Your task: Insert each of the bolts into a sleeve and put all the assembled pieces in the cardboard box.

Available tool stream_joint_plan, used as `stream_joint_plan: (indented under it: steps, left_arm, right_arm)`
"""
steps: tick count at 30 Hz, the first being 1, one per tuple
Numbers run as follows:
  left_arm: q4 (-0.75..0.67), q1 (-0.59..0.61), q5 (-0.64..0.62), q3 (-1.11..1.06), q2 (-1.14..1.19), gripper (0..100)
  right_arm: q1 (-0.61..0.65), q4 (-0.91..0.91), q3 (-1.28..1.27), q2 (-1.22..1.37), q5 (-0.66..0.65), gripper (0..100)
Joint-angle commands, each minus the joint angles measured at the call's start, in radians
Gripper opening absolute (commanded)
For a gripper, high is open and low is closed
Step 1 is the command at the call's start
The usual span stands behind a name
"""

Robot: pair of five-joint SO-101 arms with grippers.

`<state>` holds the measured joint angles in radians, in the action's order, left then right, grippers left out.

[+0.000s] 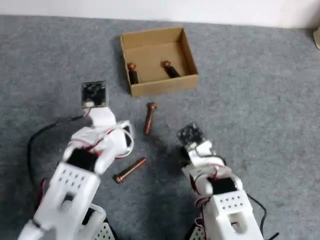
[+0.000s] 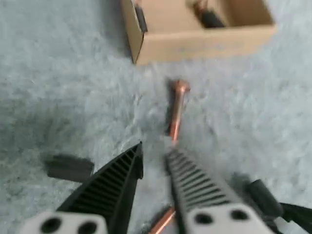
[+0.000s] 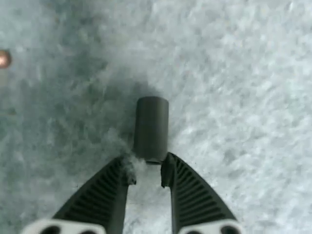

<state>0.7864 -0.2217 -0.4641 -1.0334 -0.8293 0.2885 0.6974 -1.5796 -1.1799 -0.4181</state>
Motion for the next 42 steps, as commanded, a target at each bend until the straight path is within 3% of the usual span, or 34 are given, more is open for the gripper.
stream_joint_plan:
  steps: [1, 15, 22, 25, 42]
  left_arm:
    - [-0.026, -0.019, 0.002, 0.128, 0.188, 30]
    - [-0.031, -0.186, 0.003, 0.404, 0.638, 29]
    - [-0.025, -0.096, 0.006, 0.545, 0.843, 29]
    - [-0.025, -0.064, 0.092, 0.601, 0.912, 29]
    - [-0.023, -0.143, 0.117, 0.680, 1.138, 29]
  right_arm:
    - [-0.012, -0.002, -0.035, -0.091, -0.015, 0.4]
    - [-0.012, -0.007, -0.059, -0.209, -0.017, 0.4]
    - [-0.012, -0.007, -0.058, -0.209, -0.017, 0.4]
    - [-0.012, -0.007, -0.058, -0.209, -0.017, 0.4]
    - [-0.012, -0.007, -0.058, -0.209, -0.018, 0.4]
